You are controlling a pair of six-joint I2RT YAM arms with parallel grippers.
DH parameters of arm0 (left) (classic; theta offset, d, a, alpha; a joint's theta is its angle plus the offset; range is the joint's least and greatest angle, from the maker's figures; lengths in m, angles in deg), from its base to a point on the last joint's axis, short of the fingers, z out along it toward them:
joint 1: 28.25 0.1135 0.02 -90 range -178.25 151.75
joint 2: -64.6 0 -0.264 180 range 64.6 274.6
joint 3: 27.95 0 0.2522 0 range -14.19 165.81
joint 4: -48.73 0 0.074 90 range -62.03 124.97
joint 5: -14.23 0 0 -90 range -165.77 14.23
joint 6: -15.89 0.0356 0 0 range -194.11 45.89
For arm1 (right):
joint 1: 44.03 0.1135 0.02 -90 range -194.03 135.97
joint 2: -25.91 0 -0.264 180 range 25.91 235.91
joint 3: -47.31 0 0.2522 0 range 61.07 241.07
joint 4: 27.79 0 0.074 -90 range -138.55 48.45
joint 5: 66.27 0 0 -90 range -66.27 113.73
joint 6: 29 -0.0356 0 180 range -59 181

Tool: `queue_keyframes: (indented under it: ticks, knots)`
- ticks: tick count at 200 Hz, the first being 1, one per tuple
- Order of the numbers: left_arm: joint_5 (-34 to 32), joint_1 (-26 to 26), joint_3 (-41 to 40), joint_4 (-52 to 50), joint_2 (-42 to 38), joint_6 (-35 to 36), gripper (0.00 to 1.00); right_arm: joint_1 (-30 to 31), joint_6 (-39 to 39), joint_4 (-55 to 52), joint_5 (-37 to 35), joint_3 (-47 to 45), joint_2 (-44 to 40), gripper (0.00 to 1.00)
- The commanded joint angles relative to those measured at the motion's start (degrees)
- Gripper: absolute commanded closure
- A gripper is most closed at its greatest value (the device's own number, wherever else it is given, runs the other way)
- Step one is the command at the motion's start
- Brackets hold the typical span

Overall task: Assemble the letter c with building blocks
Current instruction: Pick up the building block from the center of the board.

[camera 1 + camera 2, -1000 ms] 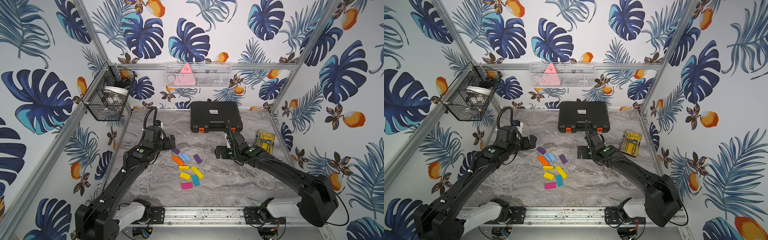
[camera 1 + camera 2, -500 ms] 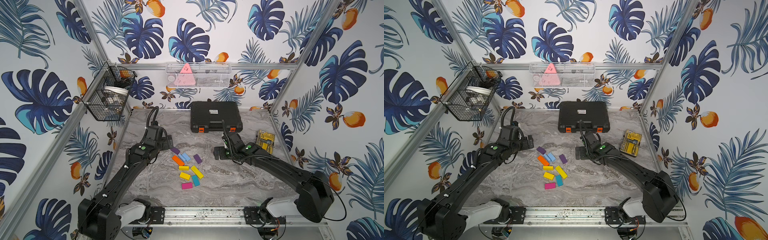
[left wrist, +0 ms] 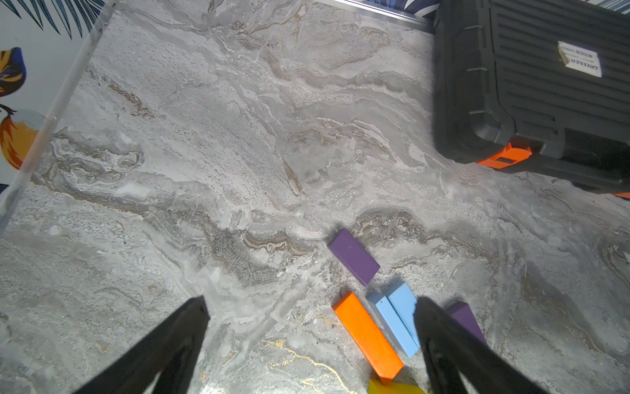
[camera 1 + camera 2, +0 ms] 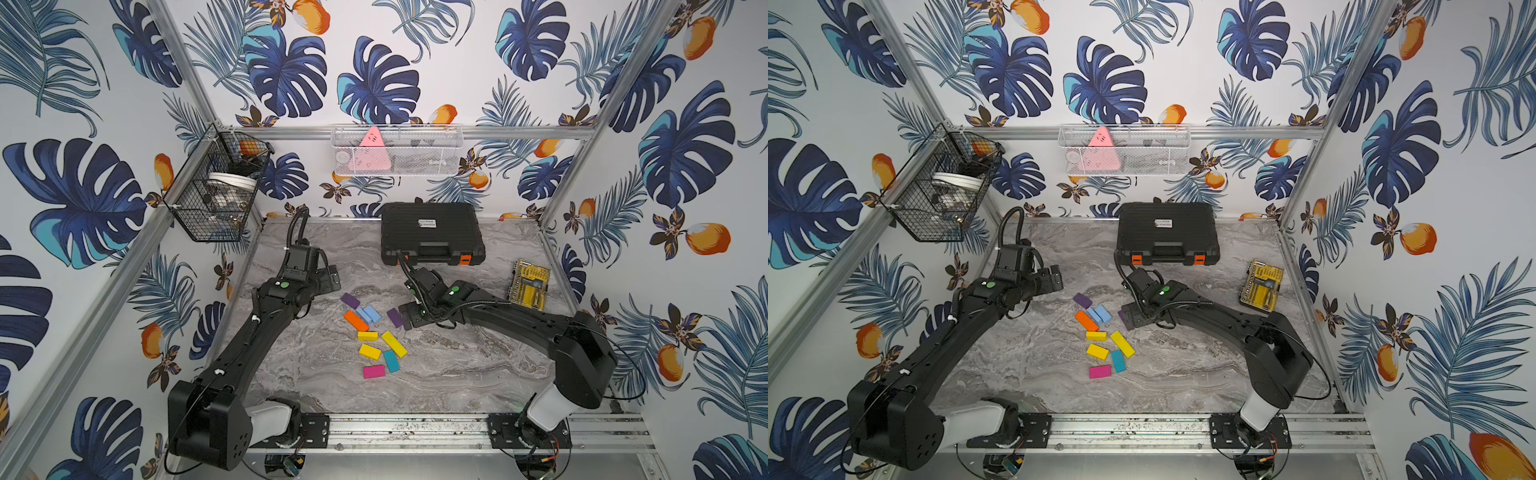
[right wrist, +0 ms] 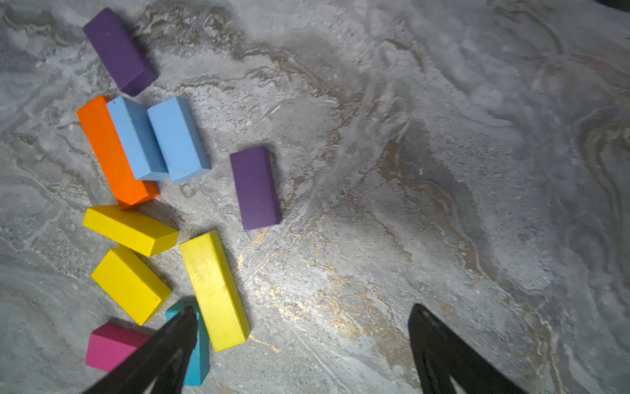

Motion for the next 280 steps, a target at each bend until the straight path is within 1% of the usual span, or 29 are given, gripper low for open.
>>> queue_keyframes:
  ticks: [1, 20, 56, 83, 117, 136, 143, 190, 216, 248, 271, 280]
  knots:
    - [2.1, 1.3, 0.8, 0.0, 1.0, -1.5, 0.01, 2.4, 1.6, -3.5, -2.0, 3.1, 3.4, 0.05]
    - [3.7, 2.4, 1.1, -0.4, 2.0, -2.5, 0.01, 3.9, 1.7, -3.9, -2.8, 4.9, 6.6, 0.1]
    - [6.7, 3.8, 0.5, 0.2, 2.2, -3.8, 0.01, 4.4, 2.0, -3.7, -2.5, 7.9, 11.8, 0.24]
    - [7.7, 4.1, 0.1, 0.9, 2.3, -3.9, 0.01, 4.5, 2.7, -3.5, -3.5, 10.1, 15.2, 0.29]
    - [9.0, 4.3, -0.6, 1.7, 2.5, -4.4, 0.01, 4.4, 3.4, -2.8, -2.9, 11.9, 18.5, 0.31]
    - [9.6, 4.3, -0.8, 1.8, 2.6, -4.4, 0.01, 4.3, 3.9, -2.6, -3.4, 12.7, 18.8, 0.32]
    - [9.8, 4.3, -0.8, 1.9, 2.6, -4.5, 0.01, 4.1, 3.9, -2.5, -3.5, 12.9, 20.6, 0.33]
    - [10.6, 4.3, -0.9, 2.1, 2.6, -4.2, 0.01, 1.0, 3.8, -0.7, -0.6, 13.1, 21.8, 0.34]
    - [10.7, 4.3, -1.0, 2.1, 2.6, -4.1, 0.01, 0.3, 4.1, -0.1, 0.1, 13.0, 22.1, 0.35]
    - [10.9, 4.3, -1.1, 2.3, 2.7, -4.0, 0.01, 0.0, 4.1, 0.8, 1.3, 12.7, 22.7, 0.38]
    - [11.0, 4.3, -0.9, 2.2, 2.9, -4.0, 0.01, -0.3, 3.9, 1.5, 2.3, 12.0, 22.8, 0.43]
    - [11.1, 4.3, -0.9, 2.2, 2.9, -4.1, 0.01, -0.4, 3.8, 1.9, 2.7, 11.7, 22.6, 0.46]
